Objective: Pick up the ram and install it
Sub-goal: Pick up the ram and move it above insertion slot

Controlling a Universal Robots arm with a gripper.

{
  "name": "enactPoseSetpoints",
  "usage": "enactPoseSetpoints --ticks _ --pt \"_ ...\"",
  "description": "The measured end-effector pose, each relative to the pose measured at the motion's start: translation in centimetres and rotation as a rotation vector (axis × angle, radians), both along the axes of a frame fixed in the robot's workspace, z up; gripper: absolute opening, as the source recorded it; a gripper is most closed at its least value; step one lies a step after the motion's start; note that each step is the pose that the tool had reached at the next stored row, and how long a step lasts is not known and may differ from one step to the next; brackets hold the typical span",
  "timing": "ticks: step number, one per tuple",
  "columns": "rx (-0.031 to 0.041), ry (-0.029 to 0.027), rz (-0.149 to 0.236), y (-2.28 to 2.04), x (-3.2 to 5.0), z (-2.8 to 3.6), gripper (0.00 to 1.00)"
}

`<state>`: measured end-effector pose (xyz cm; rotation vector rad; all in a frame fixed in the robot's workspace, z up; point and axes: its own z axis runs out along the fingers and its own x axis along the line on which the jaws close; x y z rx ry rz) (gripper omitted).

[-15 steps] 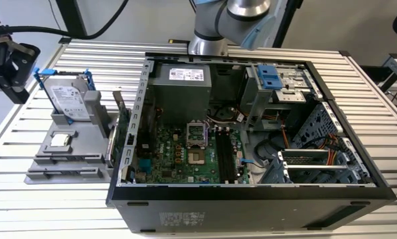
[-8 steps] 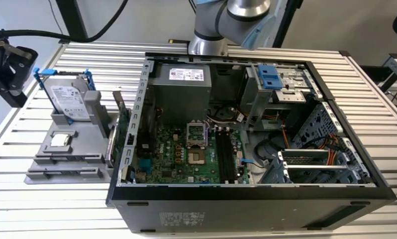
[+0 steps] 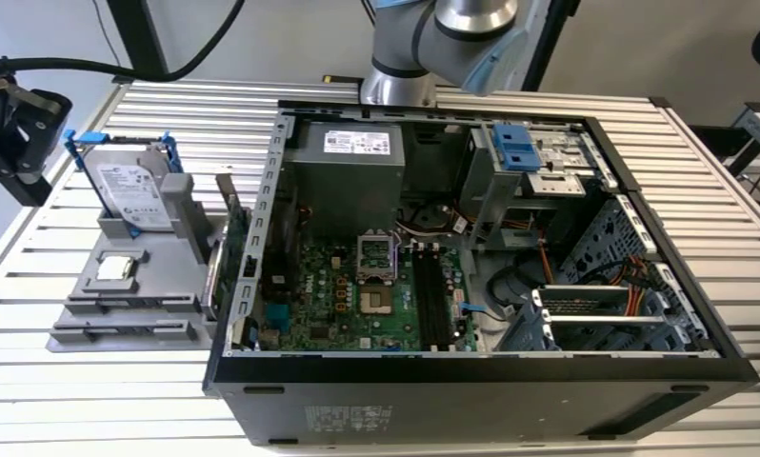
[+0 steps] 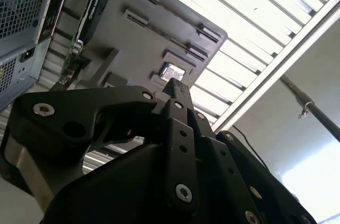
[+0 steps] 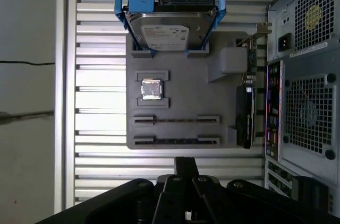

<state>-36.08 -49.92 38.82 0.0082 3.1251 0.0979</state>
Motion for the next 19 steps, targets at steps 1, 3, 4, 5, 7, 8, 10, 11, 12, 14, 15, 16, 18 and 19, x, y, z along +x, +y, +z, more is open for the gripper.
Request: enactPoseSetpoints --ticks 1,3,4,5,7,8,10,11,12,14,15,16,18,19 --pt "0.0 0.0 0.0 0.0 0.0 0.0 0.0" --pt "0.0001 -0.0001 0.0 0.0 0.0 0.0 0.0" --pt "0.0001 -0.0001 0.001 0.0 0.0 0.0 0.0" --pt "0.0001 0.0 0.003 0.0 0.0 0.0 0.0" --pt "0.0 0.0 0.007 0.0 0.0 0.0 0.0" --pt "0.0 0.0 0.01 0.0 0.0 0.0 0.0" --pt "0.0 -0.0001 0.016 0.0 0.0 0.0 0.0" --pt "0.0001 -0.0001 0.02 0.0 0.0 0.0 0.0" --pt "0.0001 -0.0001 0.024 0.0 0.0 0.0 0.0" --pt "0.0 0.0 0.036 0.0 0.0 0.02 0.0" --pt "0.0001 -0.0001 0.043 0.0 0.0 0.01 0.0" --pt "0.0001 -0.0001 0.052 0.0 0.0 0.01 0.0" --pt "0.0 -0.0001 0.07 0.0 0.0 0.02 0.0" --pt "0.0 0.0 0.08 0.0 0.0 0.03 0.0"
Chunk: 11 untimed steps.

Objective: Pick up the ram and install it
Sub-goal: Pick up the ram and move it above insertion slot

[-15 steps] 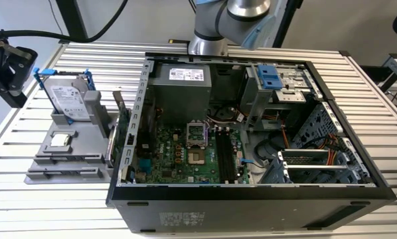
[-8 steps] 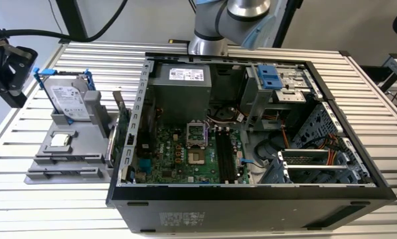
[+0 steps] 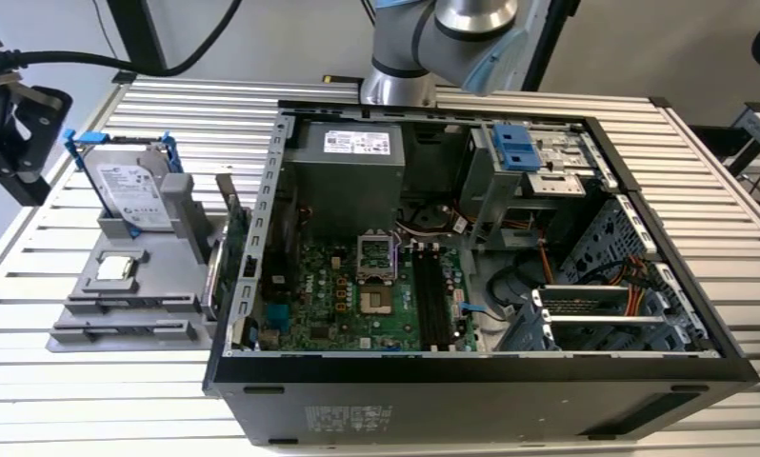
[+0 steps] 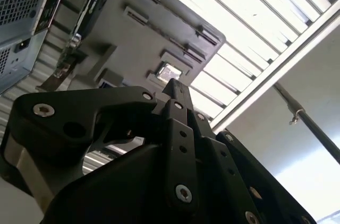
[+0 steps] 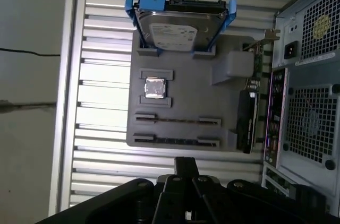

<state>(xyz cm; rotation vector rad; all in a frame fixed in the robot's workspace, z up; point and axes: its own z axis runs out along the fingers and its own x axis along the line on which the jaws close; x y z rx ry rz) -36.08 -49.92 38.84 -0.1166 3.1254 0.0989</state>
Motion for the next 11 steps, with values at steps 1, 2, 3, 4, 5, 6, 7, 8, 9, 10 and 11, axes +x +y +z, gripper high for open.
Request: enactPoseSetpoints --ticks 1,2,3,4,5,6,7,8,9,10,11 --pt "0.0 0.0 0.01 0.0 0.0 0.0 0.0" --pt "0.0 0.0 0.02 0.0 0.0 0.0 0.0" --pt "0.0 0.0 0.031 0.0 0.0 0.0 0.0" --pt "0.0 0.0 0.042 0.0 0.0 0.01 0.0" --pt "0.0001 0.0 0.054 0.0 0.0 0.01 0.0" --pt "0.0 0.0 0.066 0.0 0.0 0.01 0.0" --pt "0.0 0.0 0.078 0.0 0.0 0.01 0.0" --pt "0.0 0.0 0.089 0.0 0.0 0.01 0.0" --pt "0.0 0.0 0.101 0.0 0.0 0.01 0.0" --pt "0.0 0.0 0.114 0.0 0.0 0.01 0.0" --pt "0.0 0.0 0.129 0.0 0.0 0.01 0.0"
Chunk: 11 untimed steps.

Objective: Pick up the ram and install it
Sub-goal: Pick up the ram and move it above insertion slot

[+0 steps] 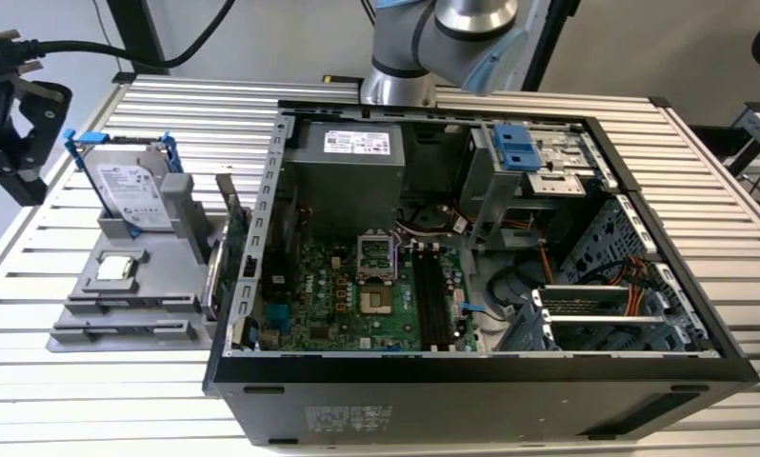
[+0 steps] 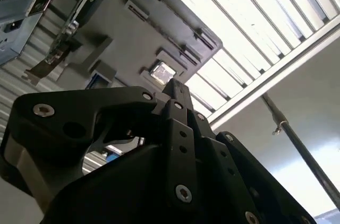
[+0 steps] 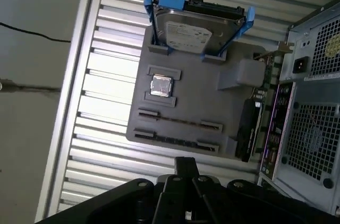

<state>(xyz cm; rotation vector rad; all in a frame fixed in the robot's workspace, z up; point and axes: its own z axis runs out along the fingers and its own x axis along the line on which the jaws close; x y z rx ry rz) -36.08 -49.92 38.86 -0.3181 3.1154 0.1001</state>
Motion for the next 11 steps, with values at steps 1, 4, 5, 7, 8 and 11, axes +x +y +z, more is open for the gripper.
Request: enactPoseSetpoints --ticks 1,4,5,7,8,11 --pt "0.0 0.0 0.014 0.0 0.0 0.0 0.0" --pt "0.0 0.0 0.056 0.0 0.0 0.0 0.0" --pt "0.0 0.0 0.069 0.0 0.0 0.01 0.0" --pt "0.0 0.0 0.094 0.0 0.0 0.01 0.0" --pt "0.0 0.0 0.107 0.0 0.0 0.01 0.0" --pt "0.0 0.0 0.148 0.0 0.0 0.02 0.0"
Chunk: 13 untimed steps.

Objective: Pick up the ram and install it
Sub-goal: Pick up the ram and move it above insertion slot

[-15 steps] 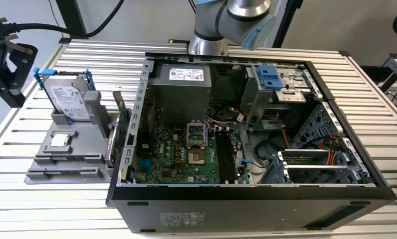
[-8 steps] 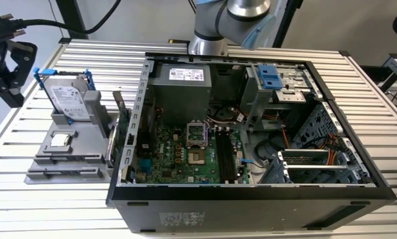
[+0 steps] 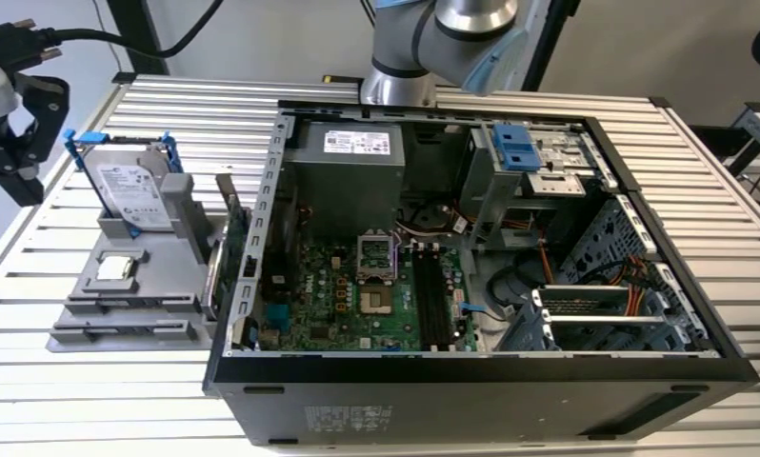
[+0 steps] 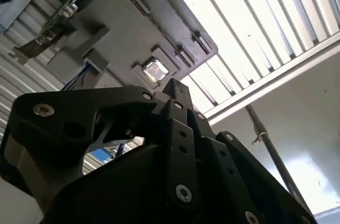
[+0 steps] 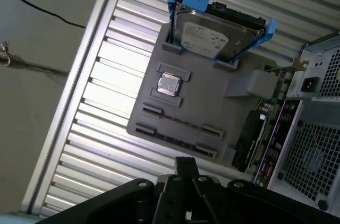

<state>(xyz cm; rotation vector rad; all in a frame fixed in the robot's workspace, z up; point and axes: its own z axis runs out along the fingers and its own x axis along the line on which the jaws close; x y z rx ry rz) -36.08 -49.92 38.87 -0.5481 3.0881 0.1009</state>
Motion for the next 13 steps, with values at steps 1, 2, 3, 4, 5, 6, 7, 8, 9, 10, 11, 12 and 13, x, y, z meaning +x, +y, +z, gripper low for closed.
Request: enactPoseSetpoints --ticks 1,2,3,4,5,6,7,8,9,10,11,12,13 --pt "0.0 0.0 0.014 0.0 0.0 0.0 0.0" --pt "0.0 0.0 0.027 0.0 0.0 0.0 0.0" --pt "0.0 0.0 0.041 0.0 0.0 0.0 0.0" --pt "0.0 0.0 0.055 0.0 0.0 0.01 0.0" --pt "0.0 0.0 0.069 0.0 0.0 0.01 0.0" --pt "-0.0001 0.0 0.082 0.0 0.0 0.01 0.0" --pt "0.0 0.0 0.095 0.0 0.0 0.01 0.0" --pt "0.0 0.0 0.108 0.0 0.0 0.01 0.0" --pt "0.0 0.0 0.121 0.0 0.0 0.01 0.0" --pt "0.0 0.0 0.134 0.0 0.0 0.01 0.0" --pt "0.0 0.0 0.147 0.0 0.0 0.02 0.0" --pt "0.0 -0.0001 0.159 0.0 0.0 0.02 0.0" --pt "0.0 0.0 0.172 0.0 0.0 0.02 0.0"
